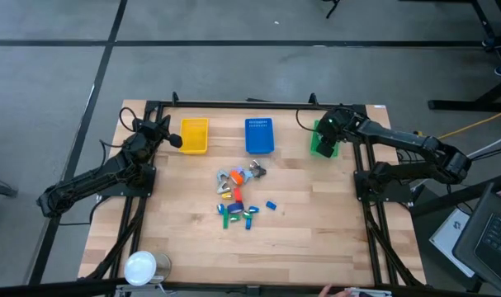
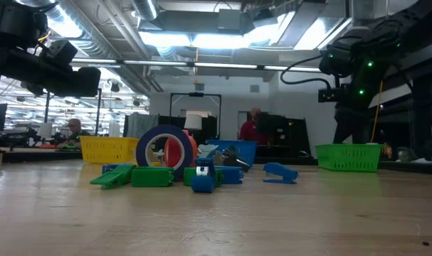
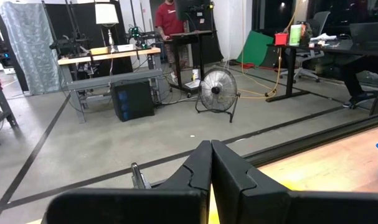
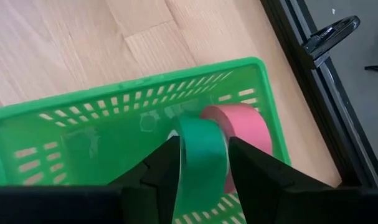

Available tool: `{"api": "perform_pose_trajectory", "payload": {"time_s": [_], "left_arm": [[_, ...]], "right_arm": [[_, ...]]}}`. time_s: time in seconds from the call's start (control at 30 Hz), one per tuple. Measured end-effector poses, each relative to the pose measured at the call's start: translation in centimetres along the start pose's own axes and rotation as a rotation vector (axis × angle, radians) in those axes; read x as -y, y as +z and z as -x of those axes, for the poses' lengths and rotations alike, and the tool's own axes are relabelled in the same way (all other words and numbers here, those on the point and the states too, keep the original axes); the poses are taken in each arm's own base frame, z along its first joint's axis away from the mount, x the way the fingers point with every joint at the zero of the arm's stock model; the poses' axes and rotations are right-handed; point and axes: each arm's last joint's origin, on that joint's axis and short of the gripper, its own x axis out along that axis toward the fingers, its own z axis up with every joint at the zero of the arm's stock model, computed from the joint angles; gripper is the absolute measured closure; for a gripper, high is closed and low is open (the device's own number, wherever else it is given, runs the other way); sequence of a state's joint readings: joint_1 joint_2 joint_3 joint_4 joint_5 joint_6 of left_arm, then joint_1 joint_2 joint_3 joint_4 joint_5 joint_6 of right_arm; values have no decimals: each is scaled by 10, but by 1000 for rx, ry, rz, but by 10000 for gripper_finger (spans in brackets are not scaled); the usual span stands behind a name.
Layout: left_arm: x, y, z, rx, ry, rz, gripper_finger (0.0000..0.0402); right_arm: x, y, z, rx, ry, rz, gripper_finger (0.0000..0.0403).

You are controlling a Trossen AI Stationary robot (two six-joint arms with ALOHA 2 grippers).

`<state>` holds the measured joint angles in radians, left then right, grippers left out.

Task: Pick and place Stapler, Stapler remover, tape
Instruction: Put the green tape into the green basket, then put the blue tape into the green basket

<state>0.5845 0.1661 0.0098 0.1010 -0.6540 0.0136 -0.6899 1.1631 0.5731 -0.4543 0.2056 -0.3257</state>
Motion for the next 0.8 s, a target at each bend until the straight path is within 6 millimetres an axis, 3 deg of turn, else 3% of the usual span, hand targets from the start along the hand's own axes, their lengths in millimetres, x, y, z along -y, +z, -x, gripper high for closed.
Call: {"api": "perform_pose_trajectory", "payload": {"time_s": [0.43, 0.8], "left_arm": [[0, 0, 0, 0, 0, 0, 400], [0, 0, 0, 0, 0, 0, 400]], "right_arm": [[8, 28, 29, 37, 106, 10, 260], [-23, 52, 55, 126, 194, 48, 260]]}}
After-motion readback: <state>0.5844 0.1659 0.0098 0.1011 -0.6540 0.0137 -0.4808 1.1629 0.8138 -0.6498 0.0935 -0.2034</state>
